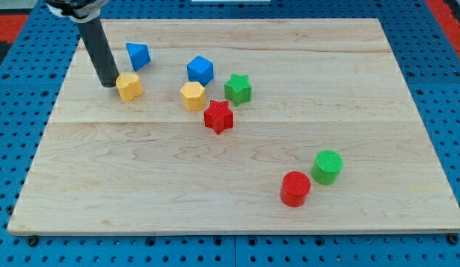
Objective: Push the red star using the red circle
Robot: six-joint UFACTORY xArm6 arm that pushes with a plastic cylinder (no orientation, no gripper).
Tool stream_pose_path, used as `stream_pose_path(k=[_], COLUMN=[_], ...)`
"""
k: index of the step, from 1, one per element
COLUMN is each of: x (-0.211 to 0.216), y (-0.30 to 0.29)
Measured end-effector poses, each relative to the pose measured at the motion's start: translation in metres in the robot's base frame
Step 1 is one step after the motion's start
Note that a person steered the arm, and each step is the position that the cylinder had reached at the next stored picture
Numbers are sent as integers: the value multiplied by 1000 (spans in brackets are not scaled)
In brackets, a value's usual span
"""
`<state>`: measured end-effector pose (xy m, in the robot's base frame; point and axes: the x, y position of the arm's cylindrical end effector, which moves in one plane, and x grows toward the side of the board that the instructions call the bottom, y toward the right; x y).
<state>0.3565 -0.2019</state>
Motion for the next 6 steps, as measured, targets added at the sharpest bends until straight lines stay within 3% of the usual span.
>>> stream_pose_path(k=[1, 2, 3, 4, 5, 6], x=[14, 122, 203, 249, 261, 232], y=[-19, 21, 102, 214, 326, 299])
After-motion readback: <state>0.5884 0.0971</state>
